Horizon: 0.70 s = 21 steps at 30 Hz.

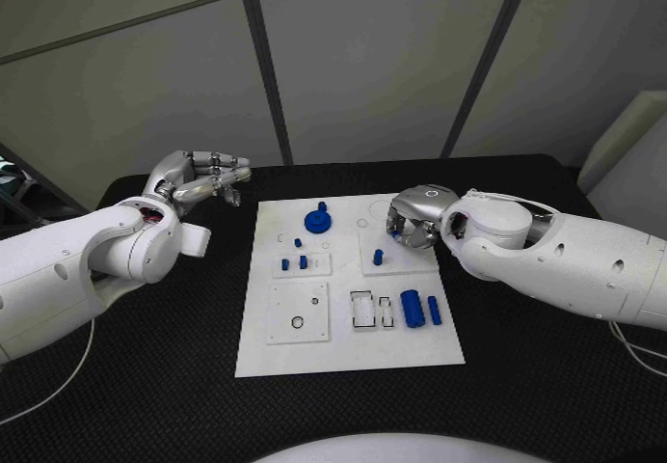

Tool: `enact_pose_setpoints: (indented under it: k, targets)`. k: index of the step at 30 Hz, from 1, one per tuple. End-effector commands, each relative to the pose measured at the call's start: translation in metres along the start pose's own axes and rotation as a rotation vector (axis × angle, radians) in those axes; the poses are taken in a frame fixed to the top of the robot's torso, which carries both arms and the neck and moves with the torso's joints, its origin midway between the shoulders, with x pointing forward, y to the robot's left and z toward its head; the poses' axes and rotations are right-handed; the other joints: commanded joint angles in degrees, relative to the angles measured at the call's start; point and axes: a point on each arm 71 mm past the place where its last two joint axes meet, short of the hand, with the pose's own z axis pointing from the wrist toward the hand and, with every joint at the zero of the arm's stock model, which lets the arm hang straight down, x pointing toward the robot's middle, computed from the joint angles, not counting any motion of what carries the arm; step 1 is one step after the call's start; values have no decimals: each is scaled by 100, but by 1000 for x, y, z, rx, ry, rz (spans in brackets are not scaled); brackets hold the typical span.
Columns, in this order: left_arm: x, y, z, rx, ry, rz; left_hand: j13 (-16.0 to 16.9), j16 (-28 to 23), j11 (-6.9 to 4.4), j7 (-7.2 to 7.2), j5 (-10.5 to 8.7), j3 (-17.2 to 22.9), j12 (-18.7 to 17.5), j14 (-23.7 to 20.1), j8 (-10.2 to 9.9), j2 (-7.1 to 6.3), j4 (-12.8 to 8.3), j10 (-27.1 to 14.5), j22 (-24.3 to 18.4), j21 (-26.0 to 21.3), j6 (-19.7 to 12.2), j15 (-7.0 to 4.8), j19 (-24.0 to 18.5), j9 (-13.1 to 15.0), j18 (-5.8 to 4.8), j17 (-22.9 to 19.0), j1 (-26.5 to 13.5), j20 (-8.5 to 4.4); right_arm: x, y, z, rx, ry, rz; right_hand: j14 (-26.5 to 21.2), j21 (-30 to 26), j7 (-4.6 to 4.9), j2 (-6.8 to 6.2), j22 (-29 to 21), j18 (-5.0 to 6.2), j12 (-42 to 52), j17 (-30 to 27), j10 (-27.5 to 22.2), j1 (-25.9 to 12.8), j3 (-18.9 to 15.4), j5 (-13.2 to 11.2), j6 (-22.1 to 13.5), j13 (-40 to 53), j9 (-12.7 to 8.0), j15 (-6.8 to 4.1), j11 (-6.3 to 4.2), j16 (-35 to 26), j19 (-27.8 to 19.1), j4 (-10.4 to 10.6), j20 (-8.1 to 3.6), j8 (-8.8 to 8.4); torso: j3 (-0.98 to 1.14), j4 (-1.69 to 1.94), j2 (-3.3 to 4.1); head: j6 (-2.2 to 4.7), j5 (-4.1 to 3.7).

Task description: Assemble the parts on the task board

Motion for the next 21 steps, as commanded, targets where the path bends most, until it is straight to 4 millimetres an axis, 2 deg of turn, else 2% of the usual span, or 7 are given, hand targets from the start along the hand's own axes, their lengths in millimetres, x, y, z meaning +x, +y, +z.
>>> enact_pose_setpoints:
  k: [1,11,21]
  targets:
    - [1,-1,1,3,3,-6,7,-16,19,28,29,27,25,16,2,6,3,-10,-8,-20,-4,-4,23,-6,-12,-5,-34,-3,-1,2,-1,-6,-29,3,210,53,-7,61,50,-114,28,22,63,81,12,13,51,22,39,-44,4,48,2,-54,-45,39,3,2,0,-2,-3]
    - [0,-1,1,5,0,-5,11,-29,25,38,35,71,36,26,-2,36,-28,-38,-28,-43,-22,-2,45,-12,-12,-12,14,-2,-8,3,-5,-14,-104,16,201,133,7,58,133,-125,-8,49,84,83,29,-13,62,40,49,-46,8,91,-6,-104,-54,38,5,2,-7,5,-1]
    - [-2,0,0,8,-5,-3,13,-40,35,46,42,73,39,19,-8,24,-28,-57,-38,-55,-39,4,49,-17,-14,-17,3,1,-16,7,-23,-35,-161,44,198,157,10,39,159,-128,-26,62,79,62,19,-34,57,45,50,-43,11,107,-10,-106,-53,32,3,-12,-12,23,-1]
